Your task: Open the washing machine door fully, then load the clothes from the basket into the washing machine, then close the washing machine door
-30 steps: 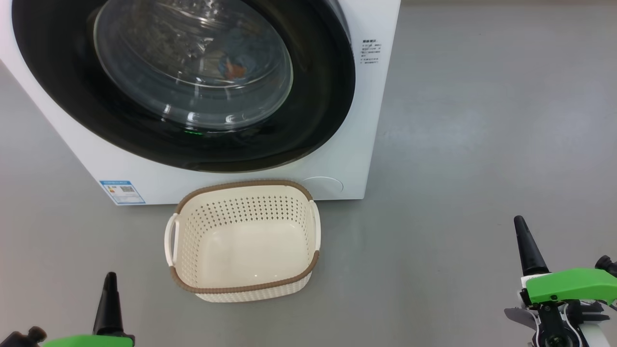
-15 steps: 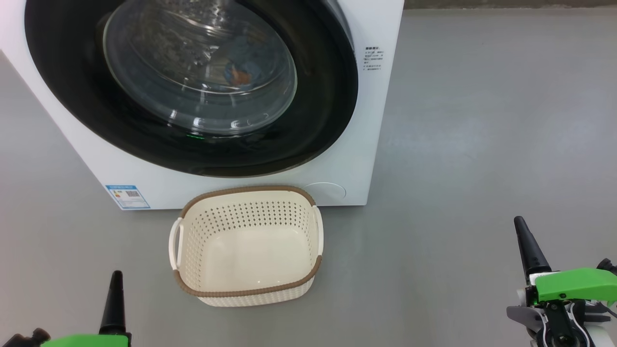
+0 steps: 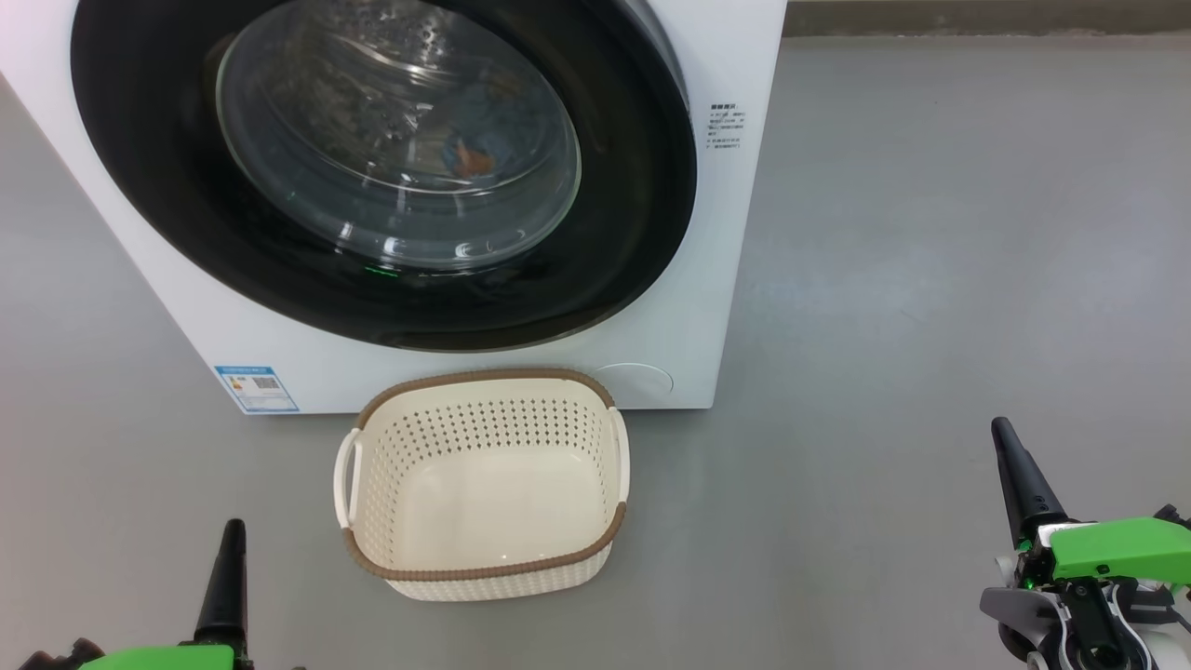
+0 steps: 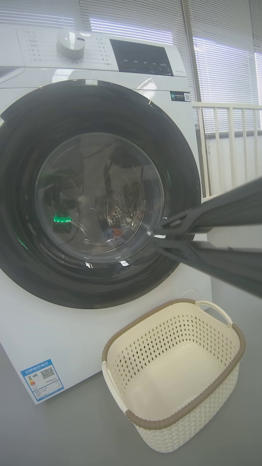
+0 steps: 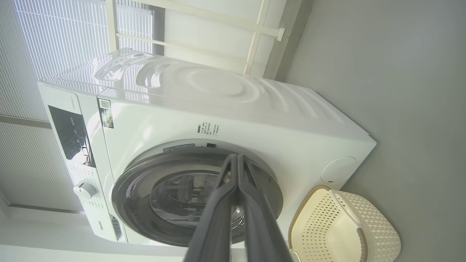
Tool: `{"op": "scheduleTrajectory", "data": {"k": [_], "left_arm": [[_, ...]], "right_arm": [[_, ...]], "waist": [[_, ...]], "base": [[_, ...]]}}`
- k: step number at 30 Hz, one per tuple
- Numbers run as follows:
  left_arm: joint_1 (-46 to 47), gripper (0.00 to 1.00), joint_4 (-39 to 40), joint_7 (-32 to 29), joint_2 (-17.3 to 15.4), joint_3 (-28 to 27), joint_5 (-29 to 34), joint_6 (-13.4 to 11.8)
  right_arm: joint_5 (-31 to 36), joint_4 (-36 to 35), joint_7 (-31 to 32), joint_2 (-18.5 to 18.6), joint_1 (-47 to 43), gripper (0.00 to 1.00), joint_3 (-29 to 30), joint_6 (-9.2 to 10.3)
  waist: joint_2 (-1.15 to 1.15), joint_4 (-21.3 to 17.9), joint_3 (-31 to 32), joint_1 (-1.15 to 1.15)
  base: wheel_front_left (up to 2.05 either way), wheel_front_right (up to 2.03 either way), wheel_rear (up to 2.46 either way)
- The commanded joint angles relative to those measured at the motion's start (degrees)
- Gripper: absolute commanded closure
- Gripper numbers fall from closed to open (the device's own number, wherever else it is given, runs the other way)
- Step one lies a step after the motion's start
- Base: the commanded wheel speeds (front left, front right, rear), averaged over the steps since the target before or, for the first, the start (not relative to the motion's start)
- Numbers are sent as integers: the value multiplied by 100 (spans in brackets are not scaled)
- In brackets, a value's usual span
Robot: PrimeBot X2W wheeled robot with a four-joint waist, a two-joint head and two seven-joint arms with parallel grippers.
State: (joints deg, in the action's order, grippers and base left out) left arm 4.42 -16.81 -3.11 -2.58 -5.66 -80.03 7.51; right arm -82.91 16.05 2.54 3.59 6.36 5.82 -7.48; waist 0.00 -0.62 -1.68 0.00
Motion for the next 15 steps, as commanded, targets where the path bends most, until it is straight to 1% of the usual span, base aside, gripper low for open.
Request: {"op": "scheduleTrajectory", "data": {"k": [1,8,15], "left_arm": [[162,100,202,-66,-66,-122,-158,-2],[170,100,237,-200,-48,-105,-676,-2],[175,100,264,-301,-35,-93,-1064,-2]], "right_arm": [[-149,-176,53,22,3,100,-74,-1],[-561,-191,191,4,-11,100,-40,-1],[-871,-202,294,-9,-21,100,-15,-1]], "waist": [[0,7,13,0],[0,34,81,0],[0,54,131,0]], "base": [[0,0,0],[0,0,0],[0,0,0]]}}
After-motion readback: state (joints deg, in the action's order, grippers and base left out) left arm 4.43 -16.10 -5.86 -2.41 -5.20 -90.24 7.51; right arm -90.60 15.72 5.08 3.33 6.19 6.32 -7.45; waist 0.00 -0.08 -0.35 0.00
